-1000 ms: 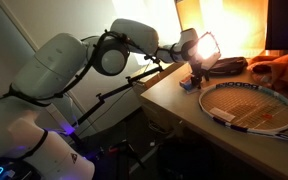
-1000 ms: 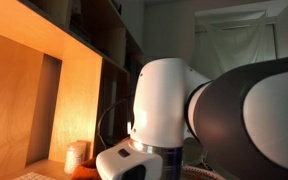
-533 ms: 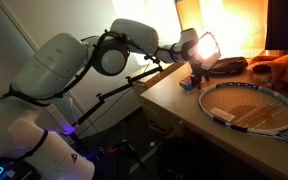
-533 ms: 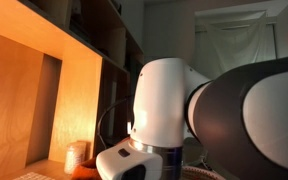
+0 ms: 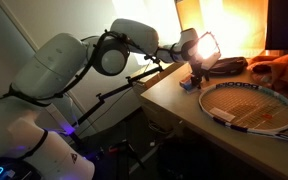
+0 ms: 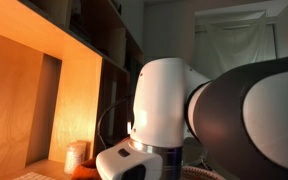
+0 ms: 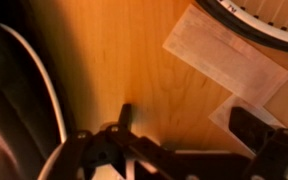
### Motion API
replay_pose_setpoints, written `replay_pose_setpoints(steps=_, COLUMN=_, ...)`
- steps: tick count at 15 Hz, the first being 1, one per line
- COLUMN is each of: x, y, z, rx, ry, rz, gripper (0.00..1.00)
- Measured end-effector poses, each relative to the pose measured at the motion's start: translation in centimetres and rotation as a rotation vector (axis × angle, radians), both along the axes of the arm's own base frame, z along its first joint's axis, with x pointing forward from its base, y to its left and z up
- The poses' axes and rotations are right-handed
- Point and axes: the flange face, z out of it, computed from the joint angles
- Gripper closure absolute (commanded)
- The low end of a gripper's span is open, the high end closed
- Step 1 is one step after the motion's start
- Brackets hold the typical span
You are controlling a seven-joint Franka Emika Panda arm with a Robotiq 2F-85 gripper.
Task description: Take a bandaid and put it in the glass
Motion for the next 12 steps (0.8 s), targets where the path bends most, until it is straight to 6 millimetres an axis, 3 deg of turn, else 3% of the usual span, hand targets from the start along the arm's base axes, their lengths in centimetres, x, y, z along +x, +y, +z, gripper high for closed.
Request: replay_pose_setpoints(steps=12, x=-1.1, y=1.3, z=-0.4, rx=0.0, ry=-0.05, rz=0.044, gripper=0.0)
